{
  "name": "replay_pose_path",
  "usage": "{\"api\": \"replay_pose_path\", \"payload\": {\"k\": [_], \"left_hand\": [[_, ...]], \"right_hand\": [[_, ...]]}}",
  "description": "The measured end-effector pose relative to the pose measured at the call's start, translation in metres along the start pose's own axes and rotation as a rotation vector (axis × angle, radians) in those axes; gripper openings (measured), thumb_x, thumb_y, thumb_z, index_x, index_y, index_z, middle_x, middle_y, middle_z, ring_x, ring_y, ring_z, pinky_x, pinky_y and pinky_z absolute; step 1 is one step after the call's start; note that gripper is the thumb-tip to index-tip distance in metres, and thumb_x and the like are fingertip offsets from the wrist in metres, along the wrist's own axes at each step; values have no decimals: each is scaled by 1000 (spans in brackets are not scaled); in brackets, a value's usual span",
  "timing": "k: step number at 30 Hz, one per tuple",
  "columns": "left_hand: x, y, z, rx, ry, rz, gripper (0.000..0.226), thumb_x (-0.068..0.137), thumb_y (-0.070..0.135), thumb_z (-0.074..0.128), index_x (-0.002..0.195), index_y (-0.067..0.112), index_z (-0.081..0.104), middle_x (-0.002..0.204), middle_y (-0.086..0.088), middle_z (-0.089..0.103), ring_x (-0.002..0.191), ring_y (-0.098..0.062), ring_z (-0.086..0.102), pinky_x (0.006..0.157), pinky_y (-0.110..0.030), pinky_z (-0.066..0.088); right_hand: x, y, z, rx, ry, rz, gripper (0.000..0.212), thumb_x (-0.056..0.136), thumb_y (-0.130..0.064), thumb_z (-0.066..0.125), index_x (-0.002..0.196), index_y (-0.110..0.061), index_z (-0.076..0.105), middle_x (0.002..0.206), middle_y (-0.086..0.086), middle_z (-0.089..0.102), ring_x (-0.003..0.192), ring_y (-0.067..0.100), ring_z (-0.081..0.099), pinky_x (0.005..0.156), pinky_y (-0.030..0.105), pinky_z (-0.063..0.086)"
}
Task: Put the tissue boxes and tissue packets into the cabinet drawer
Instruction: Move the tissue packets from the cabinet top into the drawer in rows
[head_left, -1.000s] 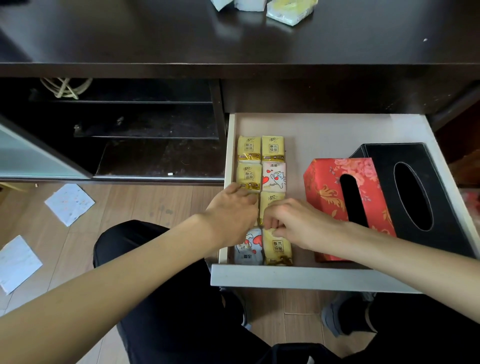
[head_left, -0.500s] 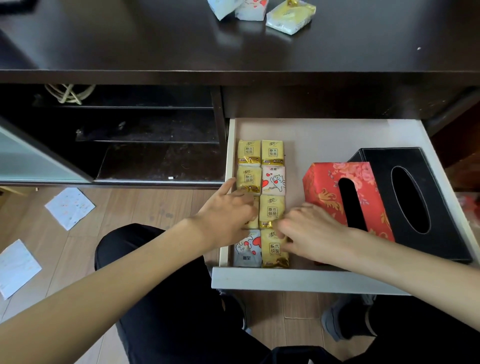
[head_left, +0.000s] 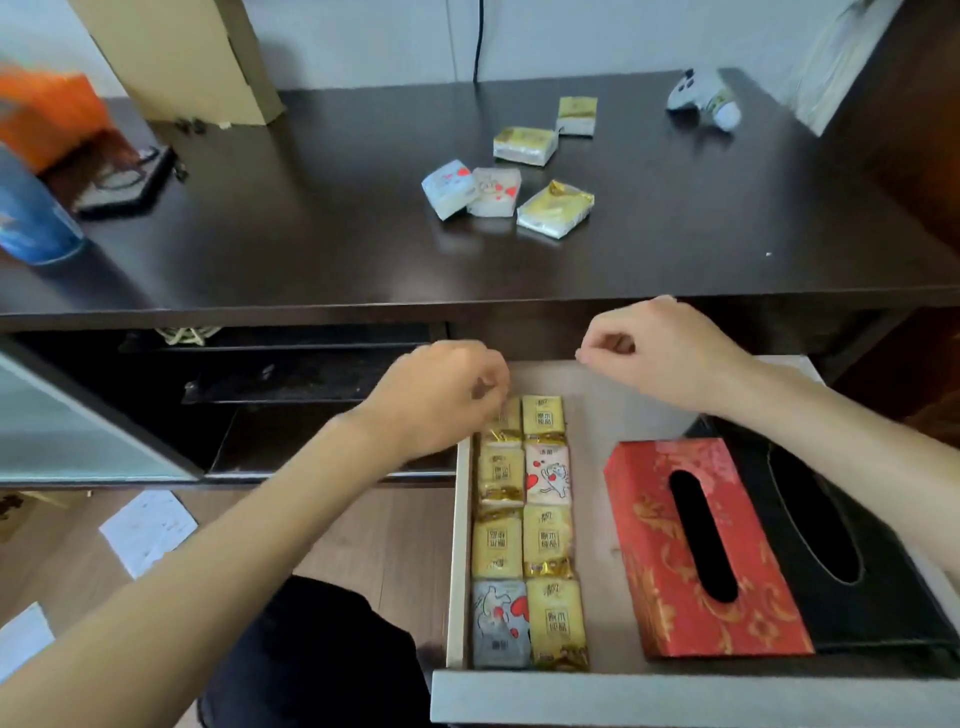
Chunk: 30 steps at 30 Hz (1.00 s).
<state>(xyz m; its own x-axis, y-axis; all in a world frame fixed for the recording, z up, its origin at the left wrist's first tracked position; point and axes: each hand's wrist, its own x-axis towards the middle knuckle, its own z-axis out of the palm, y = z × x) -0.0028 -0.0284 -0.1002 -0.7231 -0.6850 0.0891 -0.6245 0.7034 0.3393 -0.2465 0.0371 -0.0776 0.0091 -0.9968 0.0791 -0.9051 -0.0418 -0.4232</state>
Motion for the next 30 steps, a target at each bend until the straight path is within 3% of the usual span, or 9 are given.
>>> {"api": "replay_pose_path", "payload": {"k": [3, 10, 14, 17, 19, 22, 24, 27, 30], "left_hand": [[35, -3, -44, -41, 143, -68, 16, 90, 33, 55, 93, 32, 70, 86, 14, 68, 82, -11, 64, 78, -39, 55], [110, -25, -95, -66, 342, -205, 22, 85, 31, 52, 91, 29, 73, 87, 6, 72, 86, -23, 64, 79, -42, 54], [168, -40, -110, -78, 293, -257, 25, 83, 25, 55, 103, 29, 71, 101, 8, 70, 97, -20, 63, 85, -37, 53], [215, -47, -111, -46, 228, -275, 26, 84, 26, 57, 106, 26, 70, 107, 4, 69, 93, -23, 64, 79, -36, 52], [246, -48, -107, 20, 167, -273, 24, 84, 28, 57, 105, 25, 69, 104, 2, 68, 87, -23, 63, 72, -34, 50], [291, -50, -99, 119, 126, -270, 23, 84, 33, 59, 101, 20, 67, 98, -1, 67, 90, -25, 62, 78, -37, 53], [316, -50, -94, 184, 63, -290, 31, 84, 45, 57, 96, 17, 63, 94, -3, 64, 88, -26, 60, 76, -38, 52], [340, -51, -84, 287, -19, -314, 49, 79, 66, 56, 94, 19, 54, 90, -2, 59, 83, -25, 56, 66, -36, 41], [349, -56, -77, 347, -27, -312, 52, 75, 68, 60, 96, 22, 49, 83, 1, 53, 82, -24, 52, 65, -36, 37]], "right_hand": [[31, 1, -30, 261, 63, 26, 20, 96, -31, 62, 79, -27, 73, 69, -9, 75, 59, 11, 72, 63, 29, 50], [104, 6, -75, 319, 214, 38, 19, 91, -32, 59, 81, -28, 74, 68, -9, 75, 58, 7, 68, 62, 25, 51], [166, 28, -91, 221, 206, 114, 12, 90, -30, 63, 93, -28, 74, 89, -11, 75, 88, 11, 69, 81, 36, 56], [214, 55, -93, 75, 168, 212, 24, 91, -23, 62, 114, -23, 71, 117, -3, 71, 111, 21, 63, 97, 40, 51], [242, 74, -90, 8, 151, 257, 32, 92, -19, 58, 123, -20, 66, 127, 3, 67, 118, 25, 59, 98, 38, 48], [284, 96, -82, -25, 169, 274, 40, 93, -17, 57, 133, -16, 58, 133, 10, 61, 119, 30, 57, 90, 36, 47], [311, 102, -78, -39, 175, 269, 51, 94, -19, 57, 144, -17, 49, 141, 13, 54, 126, 33, 53, 92, 37, 44], [344, 104, -75, -77, 153, 235, 61, 98, -32, 55, 155, -18, 37, 157, 15, 39, 142, 37, 38, 110, 45, 37], [368, 106, -71, -88, 41, 258, 70, 99, -48, 49, 159, -18, 29, 163, 15, 29, 146, 40, 30, 114, 49, 31]]}}
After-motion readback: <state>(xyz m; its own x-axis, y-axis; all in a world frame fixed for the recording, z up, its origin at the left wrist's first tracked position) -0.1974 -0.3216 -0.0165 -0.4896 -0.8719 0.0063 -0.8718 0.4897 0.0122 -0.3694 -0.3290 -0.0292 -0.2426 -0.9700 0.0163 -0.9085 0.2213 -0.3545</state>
